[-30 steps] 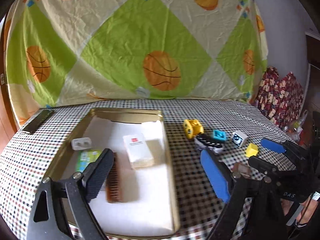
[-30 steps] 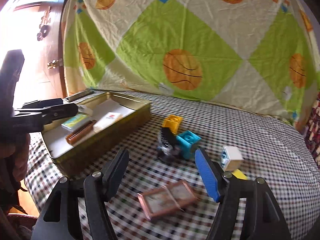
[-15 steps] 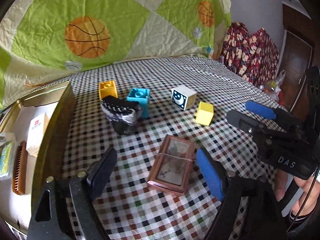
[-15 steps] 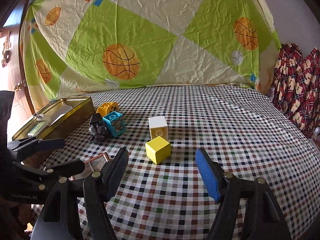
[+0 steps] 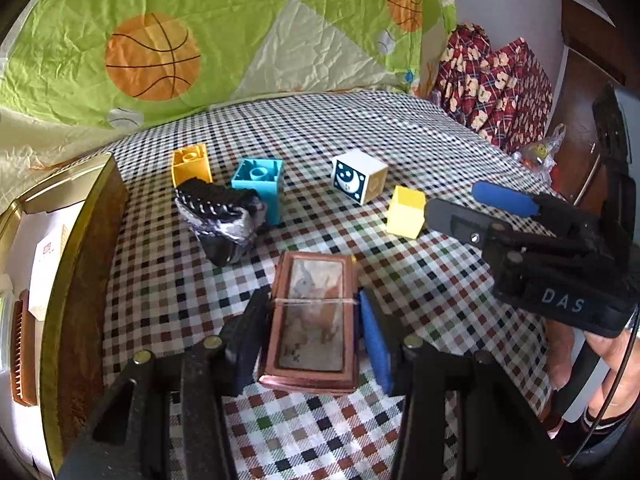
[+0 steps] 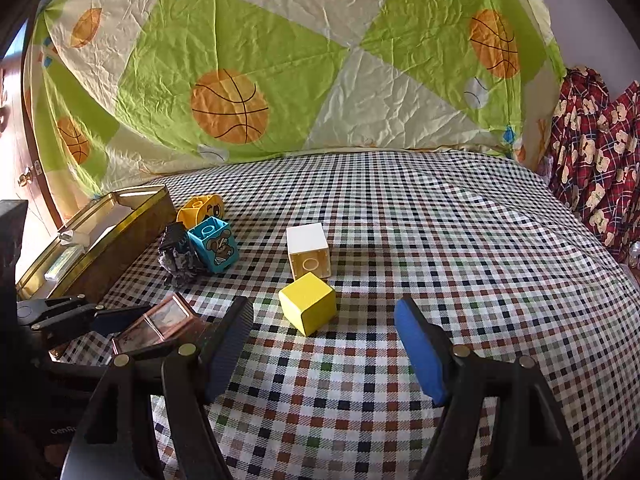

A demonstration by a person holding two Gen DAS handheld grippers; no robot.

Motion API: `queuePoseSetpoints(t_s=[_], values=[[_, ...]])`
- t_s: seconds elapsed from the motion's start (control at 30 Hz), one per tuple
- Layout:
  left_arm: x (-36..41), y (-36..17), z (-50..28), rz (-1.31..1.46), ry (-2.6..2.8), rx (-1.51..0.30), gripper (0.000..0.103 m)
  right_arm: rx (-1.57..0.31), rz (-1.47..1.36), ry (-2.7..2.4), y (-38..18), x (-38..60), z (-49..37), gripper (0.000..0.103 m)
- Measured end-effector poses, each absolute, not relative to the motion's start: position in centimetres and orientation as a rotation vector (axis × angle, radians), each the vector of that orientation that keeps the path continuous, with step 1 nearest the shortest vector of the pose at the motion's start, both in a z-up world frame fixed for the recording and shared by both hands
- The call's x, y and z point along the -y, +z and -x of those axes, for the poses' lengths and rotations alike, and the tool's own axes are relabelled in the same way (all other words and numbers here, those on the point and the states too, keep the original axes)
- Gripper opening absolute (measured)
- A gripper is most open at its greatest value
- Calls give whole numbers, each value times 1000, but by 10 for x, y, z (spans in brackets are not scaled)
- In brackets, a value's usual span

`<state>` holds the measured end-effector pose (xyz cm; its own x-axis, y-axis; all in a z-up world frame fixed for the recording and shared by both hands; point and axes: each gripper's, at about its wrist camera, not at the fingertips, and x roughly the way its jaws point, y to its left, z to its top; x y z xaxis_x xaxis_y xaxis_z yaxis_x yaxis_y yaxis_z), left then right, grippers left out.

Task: Organize rigid objects
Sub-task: 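Grasp the framed picture with the left tool while the right tool grasps the yellow cube, then lift the picture with the left tool while the right tool lifts the yellow cube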

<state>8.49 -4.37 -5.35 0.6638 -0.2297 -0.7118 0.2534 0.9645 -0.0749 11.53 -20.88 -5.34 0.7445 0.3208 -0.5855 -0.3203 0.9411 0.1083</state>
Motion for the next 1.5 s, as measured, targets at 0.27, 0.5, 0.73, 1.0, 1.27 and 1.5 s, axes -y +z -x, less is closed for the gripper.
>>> queuePoseSetpoints(t_s=[0.27, 0.5, 0.73, 1.0, 1.27, 1.5], values=[[19, -50, -98, 48, -224, -793, 46, -761, 61, 338, -59, 184, -145, 75], [11, -49, -99, 77, -206, -775, 46, -834, 64, 363, -69, 179, -159, 49], [9, -39, -86, 53, -151, -685, 46, -819, 74, 394, -66, 176, -156, 40], [5, -30, -78, 58, -111, -610, 46, -724, 81, 401, -55, 176, -143, 40], [4, -24, -68, 58, -84, -552, 46, -625, 83, 417, -45, 175, -129, 40], [4, -21, -63, 56, -68, -523, 46, -567, 74, 413, -38, 178, -123, 40]])
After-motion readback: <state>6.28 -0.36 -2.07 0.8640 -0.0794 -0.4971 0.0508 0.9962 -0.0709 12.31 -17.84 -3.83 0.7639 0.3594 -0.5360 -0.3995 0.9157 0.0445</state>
